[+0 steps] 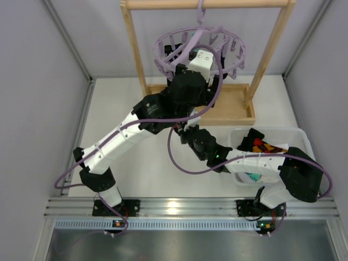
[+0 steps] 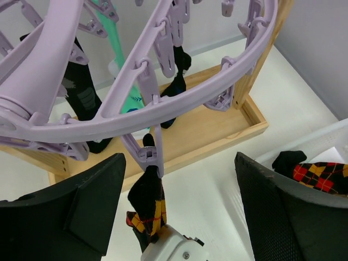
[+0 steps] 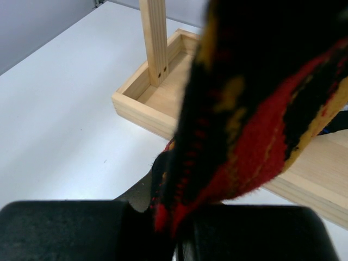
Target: Remove the socks clipped to the hanger
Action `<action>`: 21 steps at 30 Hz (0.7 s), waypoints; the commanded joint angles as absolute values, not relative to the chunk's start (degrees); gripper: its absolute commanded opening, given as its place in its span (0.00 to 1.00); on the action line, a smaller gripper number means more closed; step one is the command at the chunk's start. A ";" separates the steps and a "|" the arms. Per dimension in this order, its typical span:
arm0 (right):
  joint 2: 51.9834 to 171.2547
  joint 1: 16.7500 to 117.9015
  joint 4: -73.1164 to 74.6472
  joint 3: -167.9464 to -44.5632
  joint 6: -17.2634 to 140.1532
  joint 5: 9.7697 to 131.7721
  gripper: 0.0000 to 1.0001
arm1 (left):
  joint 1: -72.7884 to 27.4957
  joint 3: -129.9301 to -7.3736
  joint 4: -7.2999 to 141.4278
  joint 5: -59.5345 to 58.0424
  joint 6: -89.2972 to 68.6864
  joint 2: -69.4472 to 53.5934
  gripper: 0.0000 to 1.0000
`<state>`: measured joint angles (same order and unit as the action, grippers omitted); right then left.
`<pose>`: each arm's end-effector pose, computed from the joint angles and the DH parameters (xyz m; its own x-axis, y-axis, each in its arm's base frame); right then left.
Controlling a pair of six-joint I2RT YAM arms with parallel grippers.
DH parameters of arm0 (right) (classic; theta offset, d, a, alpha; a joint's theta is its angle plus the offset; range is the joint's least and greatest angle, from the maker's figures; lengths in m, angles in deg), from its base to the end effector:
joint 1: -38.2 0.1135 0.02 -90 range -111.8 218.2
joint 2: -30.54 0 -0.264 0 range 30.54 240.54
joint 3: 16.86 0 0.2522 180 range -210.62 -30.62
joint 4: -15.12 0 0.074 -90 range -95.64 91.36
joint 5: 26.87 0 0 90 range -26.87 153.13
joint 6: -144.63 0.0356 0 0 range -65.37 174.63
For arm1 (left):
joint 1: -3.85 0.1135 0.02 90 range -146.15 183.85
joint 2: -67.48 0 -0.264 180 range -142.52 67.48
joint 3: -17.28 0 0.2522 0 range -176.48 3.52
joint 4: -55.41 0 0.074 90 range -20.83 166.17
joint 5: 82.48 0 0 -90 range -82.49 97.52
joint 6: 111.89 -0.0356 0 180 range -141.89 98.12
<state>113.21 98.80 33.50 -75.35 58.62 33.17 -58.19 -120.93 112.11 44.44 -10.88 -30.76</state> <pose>0.1729 0.2707 0.2614 -0.0850 -0.0281 -0.9960 -0.5062 0.8622 0.0189 0.1826 -0.2985 0.5073 -0.2158 0.0810 -0.9731 0.4026 0.9153 -0.0132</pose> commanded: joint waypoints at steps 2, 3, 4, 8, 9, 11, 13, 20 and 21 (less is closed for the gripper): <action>112.63 99.90 33.53 -78.35 58.06 32.89 0.00 | -58.11 -122.52 110.48 47.06 -11.86 -29.72 0.85; 112.45 99.90 33.35 -78.35 58.06 33.07 0.00 | -58.11 -122.52 110.48 47.85 -12.13 -30.16 0.84; 112.45 99.90 33.35 -78.43 58.06 33.16 0.00 | -58.11 -122.52 110.56 49.68 -12.22 -30.60 0.83; 111.84 99.90 33.18 -78.35 58.06 33.69 0.00 | -57.93 -122.43 110.39 51.46 -12.92 -31.75 0.80; 111.75 99.99 33.26 -78.43 57.97 33.95 0.00 | -57.93 -122.52 110.48 51.55 -13.01 -31.92 0.80; 111.58 100.07 33.18 -78.43 57.88 34.21 0.00 | -57.59 -122.96 110.13 51.64 -12.49 -32.62 0.76; 111.49 100.34 33.35 -78.35 57.80 34.39 0.00 | -57.23 -123.57 109.60 51.29 -12.39 -33.24 0.74; 111.22 100.95 33.61 -78.08 57.44 34.92 0.00 | -55.48 -124.45 109.33 50.85 -12.13 -35.26 0.71; 111.31 100.95 33.62 -77.99 57.44 35.09 0.00 | -55.21 -124.28 109.16 50.67 -12.04 -35.35 0.70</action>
<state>113.12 99.67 33.04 -75.74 58.14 33.85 -56.26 -122.28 111.65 50.02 -11.97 -35.26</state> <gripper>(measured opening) 0.029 0.708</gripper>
